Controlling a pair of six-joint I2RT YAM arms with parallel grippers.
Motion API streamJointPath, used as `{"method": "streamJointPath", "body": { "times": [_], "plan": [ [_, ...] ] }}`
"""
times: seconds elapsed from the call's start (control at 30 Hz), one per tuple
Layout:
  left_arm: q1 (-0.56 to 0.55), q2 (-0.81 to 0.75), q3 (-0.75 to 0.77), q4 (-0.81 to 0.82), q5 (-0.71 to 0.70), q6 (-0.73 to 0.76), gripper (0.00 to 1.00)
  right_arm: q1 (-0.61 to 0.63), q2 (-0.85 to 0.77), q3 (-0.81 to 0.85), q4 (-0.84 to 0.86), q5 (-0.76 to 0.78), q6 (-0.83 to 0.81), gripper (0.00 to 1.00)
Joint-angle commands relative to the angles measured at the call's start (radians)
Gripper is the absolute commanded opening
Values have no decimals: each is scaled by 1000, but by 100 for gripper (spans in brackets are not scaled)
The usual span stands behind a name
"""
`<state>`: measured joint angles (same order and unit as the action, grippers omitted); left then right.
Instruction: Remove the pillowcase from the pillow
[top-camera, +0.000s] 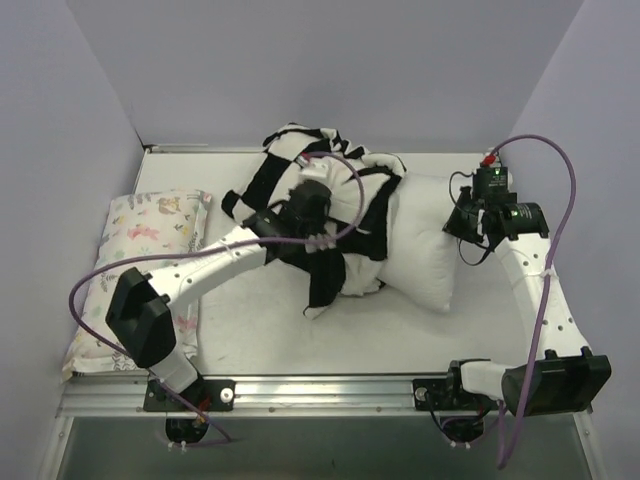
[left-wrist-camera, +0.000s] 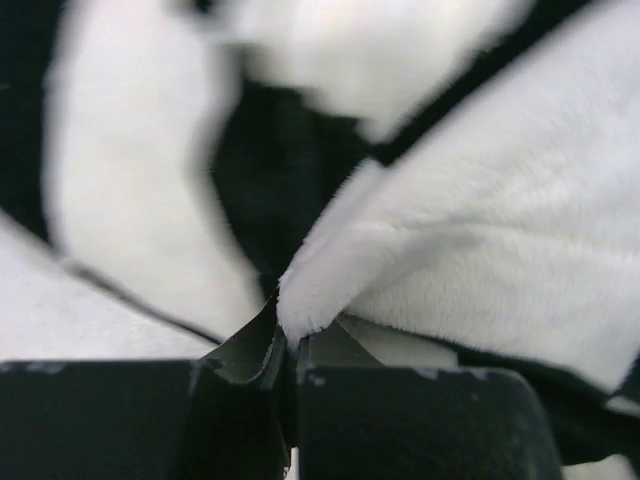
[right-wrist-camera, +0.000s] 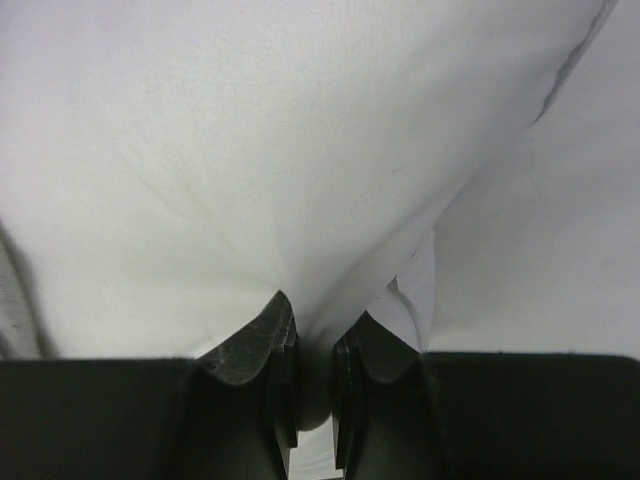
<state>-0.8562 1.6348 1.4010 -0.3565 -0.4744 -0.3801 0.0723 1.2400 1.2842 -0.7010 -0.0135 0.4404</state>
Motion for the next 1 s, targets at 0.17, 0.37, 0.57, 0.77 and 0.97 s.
{"method": "streamJointPath", "body": {
  "times": [0.17, 0.37, 0.57, 0.77, 0.97],
  "plan": [
    [483, -328, -183, -104, -230, -145, 0, -65, -44, 67, 8, 52, -31, 0],
    [301, -257, -209, -44, -89, -82, 0, -63, -7, 20, 41, 60, -28, 2],
    [241, -158, -214, -18, -12, -89, 0, 19, -20, 15, 66, 101, -58, 66],
    [226, -112, -204, -12, 16, -89, 0, 289, -74, 20, 101, 303, -137, 93],
    [226, -115, -209, -12, 23, -91, 0, 517, 12, -92, 187, 302, -212, 100]
  ]
}}
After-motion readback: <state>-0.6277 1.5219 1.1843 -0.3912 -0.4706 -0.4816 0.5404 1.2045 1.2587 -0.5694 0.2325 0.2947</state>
